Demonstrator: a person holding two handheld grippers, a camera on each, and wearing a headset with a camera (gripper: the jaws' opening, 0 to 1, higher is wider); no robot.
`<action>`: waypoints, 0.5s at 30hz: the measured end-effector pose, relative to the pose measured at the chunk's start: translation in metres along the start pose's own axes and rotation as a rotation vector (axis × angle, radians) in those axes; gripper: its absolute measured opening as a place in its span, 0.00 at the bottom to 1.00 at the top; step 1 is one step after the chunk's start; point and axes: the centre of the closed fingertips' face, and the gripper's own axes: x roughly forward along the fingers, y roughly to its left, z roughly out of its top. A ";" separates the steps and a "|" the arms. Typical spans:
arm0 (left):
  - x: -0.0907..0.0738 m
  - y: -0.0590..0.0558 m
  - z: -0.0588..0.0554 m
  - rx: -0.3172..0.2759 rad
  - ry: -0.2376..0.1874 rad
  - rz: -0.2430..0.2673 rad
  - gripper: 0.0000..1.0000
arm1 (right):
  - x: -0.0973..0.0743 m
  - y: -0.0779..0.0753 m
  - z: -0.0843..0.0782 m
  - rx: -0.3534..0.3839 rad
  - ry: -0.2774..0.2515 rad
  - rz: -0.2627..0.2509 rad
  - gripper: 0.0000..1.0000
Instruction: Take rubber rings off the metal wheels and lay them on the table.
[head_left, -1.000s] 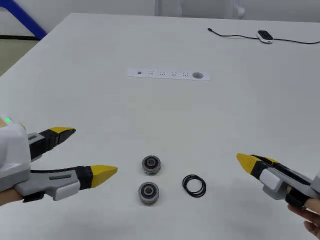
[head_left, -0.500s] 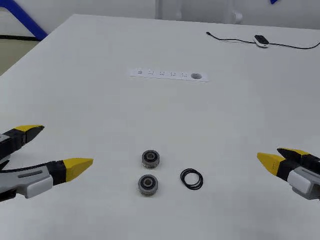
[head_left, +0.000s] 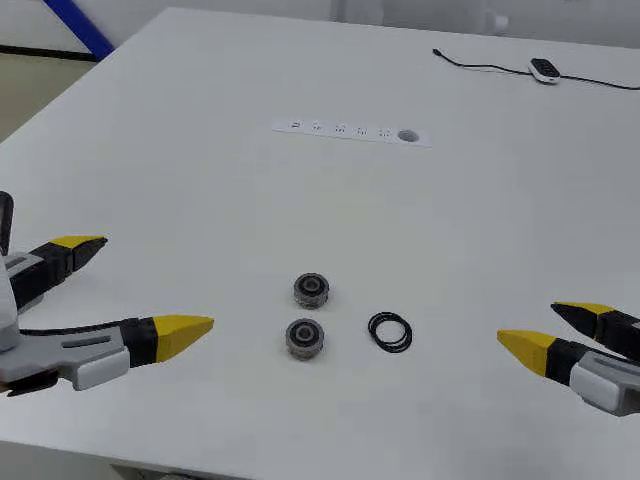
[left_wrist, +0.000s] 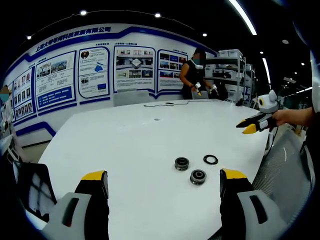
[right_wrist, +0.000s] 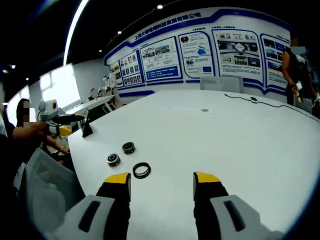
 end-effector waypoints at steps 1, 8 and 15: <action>0.001 -0.002 0.000 0.005 0.003 -0.004 0.96 | 0.000 0.001 0.000 -0.003 0.004 0.007 0.52; 0.005 -0.012 -0.008 0.037 0.044 -0.015 0.97 | -0.006 -0.002 -0.004 -0.050 0.040 0.022 0.58; 0.006 -0.015 -0.012 0.020 0.041 -0.016 0.98 | -0.008 -0.006 0.001 -0.057 0.032 0.012 0.62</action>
